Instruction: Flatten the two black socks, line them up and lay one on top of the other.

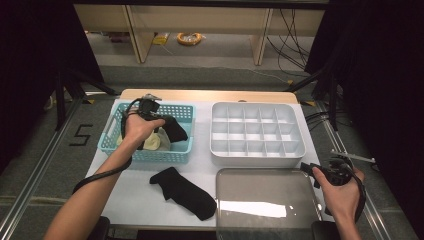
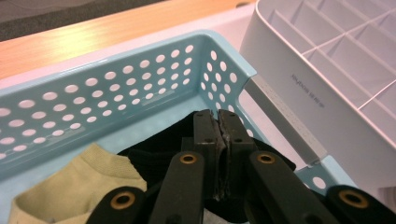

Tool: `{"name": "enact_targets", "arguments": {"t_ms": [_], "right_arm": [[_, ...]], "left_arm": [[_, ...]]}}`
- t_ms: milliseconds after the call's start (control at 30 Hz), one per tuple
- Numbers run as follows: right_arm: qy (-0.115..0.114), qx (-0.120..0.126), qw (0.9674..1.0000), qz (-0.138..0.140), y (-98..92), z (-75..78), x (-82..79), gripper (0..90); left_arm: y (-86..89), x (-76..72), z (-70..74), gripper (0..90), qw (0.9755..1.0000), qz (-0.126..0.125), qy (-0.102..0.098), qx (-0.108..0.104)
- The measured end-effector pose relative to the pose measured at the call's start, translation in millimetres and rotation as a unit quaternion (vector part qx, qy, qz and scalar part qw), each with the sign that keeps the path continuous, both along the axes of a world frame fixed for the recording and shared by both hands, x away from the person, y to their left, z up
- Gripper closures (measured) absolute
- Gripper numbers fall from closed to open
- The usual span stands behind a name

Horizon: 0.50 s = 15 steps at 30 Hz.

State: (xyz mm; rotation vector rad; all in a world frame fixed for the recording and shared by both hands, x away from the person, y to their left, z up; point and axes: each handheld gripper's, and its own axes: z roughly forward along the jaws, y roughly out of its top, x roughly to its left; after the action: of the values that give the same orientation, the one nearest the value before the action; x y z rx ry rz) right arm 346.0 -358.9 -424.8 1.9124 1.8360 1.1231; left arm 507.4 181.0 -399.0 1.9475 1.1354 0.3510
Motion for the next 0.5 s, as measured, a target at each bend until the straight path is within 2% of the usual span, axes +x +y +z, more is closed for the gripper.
{"name": "enact_targets", "arguments": {"t_ms": [67,100,133,167,200,233,433,467,500], "right_arm": [[-0.003,0.002,1.0,-0.001,0.5,0.0,-0.3,56.7],[0.004,0.009,0.9999,0.001,0.8,1.0,-0.6,56.6],[0.0,0.002,1.0,-0.001,0.7,-0.5,0.2,56.7],[-0.005,-0.013,0.9999,0.01,-1.5,-0.7,1.1,56.7],[-0.007,-0.016,0.9998,0.01,-1.0,-1.4,1.6,56.6],[-0.005,-0.006,0.9999,0.012,-0.2,-0.9,1.4,56.7],[-0.004,-0.015,0.9998,0.009,-0.8,-1.2,1.2,56.7],[0.003,0.001,1.0,0.0,1.6,-0.8,0.7,56.7],[-0.004,-0.01,0.9999,0.01,-0.6,-0.5,1.0,56.7]], "left_arm": [[4.8,-4.1,-1.5,86.4,0.9997,0.013,-0.01,-0.017],[7.1,-5.6,-2.1,86.4,0.9995,0.017,-0.014,-0.024],[9.0,-6.6,-2.8,86.4,0.999,0.021,-0.023,-0.032],[9.8,-7.7,-4.1,86.4,0.9977,0.03,-0.035,-0.049],[11.4,-8.5,-4.2,86.4,0.9973,0.033,-0.041,-0.051],[12.0,-8.9,-4.9,86.3,0.9964,0.037,-0.047,-0.06],[17.1,-12.3,-1.5,86.4,0.992,0.049,-0.075,-0.089],[17.7,-12.9,0.3,86.4,0.9914,0.048,-0.079,-0.092],[18.1,-14.0,2.7,86.4,0.9909,0.05,-0.083,-0.093]]}}
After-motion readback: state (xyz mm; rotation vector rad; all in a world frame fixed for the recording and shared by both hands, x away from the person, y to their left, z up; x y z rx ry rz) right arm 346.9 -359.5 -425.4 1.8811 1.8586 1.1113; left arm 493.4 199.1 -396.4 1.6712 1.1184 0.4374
